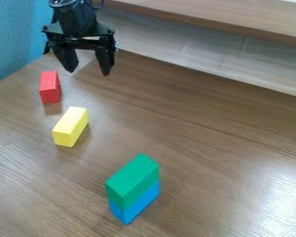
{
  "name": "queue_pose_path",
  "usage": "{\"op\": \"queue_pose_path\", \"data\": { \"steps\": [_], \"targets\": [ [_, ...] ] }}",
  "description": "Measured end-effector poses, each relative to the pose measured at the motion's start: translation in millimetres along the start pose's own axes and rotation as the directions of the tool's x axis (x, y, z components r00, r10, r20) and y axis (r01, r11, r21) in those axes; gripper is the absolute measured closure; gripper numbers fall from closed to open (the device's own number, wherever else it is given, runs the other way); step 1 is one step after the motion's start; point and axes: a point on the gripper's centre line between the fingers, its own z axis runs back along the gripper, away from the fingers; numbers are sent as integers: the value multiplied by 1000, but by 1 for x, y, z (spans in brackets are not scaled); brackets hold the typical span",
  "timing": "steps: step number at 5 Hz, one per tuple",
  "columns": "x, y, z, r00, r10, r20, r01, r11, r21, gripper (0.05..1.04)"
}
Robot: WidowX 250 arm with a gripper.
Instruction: Put the red block on top of the yellow block
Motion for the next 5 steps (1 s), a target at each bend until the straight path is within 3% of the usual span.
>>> {"op": "queue_pose_path", "data": {
  "steps": [1, 3, 5],
  "targets": [
    [-5, 1, -10, 999, 11, -35, -11, 1000, -1, 83],
    [-7, 30, -21, 979, 186, -81, -184, 982, 34, 83],
    [11, 70, -32, 931, 357, -73, -351, 933, 82, 83]
  ]
}}
